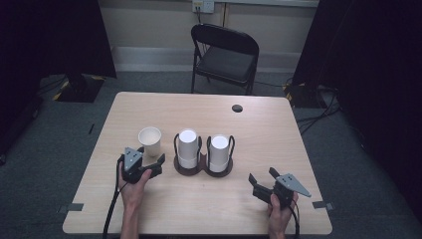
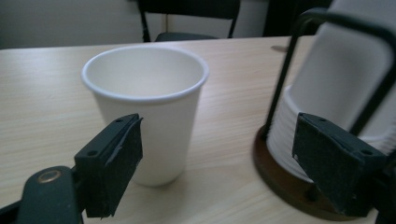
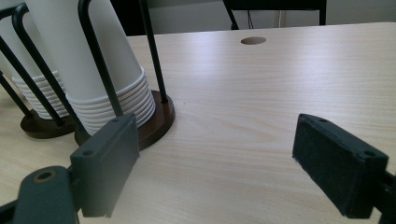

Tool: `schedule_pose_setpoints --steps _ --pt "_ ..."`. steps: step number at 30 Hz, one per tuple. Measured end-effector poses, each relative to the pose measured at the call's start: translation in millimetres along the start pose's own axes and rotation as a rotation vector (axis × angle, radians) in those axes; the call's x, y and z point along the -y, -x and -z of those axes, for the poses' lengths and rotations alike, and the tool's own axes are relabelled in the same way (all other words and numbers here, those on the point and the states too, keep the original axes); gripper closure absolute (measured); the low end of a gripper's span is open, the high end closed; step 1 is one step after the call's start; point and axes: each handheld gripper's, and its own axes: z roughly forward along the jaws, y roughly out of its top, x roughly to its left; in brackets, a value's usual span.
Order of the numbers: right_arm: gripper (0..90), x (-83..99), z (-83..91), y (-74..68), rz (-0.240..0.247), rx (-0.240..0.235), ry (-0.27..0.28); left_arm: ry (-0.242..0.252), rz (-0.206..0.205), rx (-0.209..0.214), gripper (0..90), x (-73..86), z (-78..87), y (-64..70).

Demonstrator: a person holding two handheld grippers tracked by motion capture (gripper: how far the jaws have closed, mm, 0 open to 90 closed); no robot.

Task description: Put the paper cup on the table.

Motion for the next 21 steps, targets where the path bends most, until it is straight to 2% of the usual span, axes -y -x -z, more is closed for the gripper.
schedule_pose_setpoints --steps 3,6,8,12,14,21 --pt "13.6 0.0 0.1 0.0 0.001 0.001 0.0 0.009 -0.016 0.0 16.2 -2.3 4.5 4.7" --pt "13.6 0.0 0.2 0.0 0.002 0.0 0.001 0.029 -0.046 0.023 16.2 -3.7 12.9 13.9" --pt "13.6 0.0 0.3 0.1 0.003 0.001 0.002 0.036 -0.045 0.041 16.2 -3.2 17.1 17.8" --pt "13.6 0.3 0.7 -0.3 0.003 0.004 0.006 0.058 -0.055 0.049 15.8 -0.4 25.7 27.4" --pt "13.6 0.2 0.7 -0.5 0.002 0.004 0.006 0.052 -0.059 0.046 16.0 3.1 27.8 31.8" --pt "13.6 0.4 1.2 -0.7 0.008 0.004 0.009 0.056 -0.069 0.096 15.6 12.0 39.5 43.3"
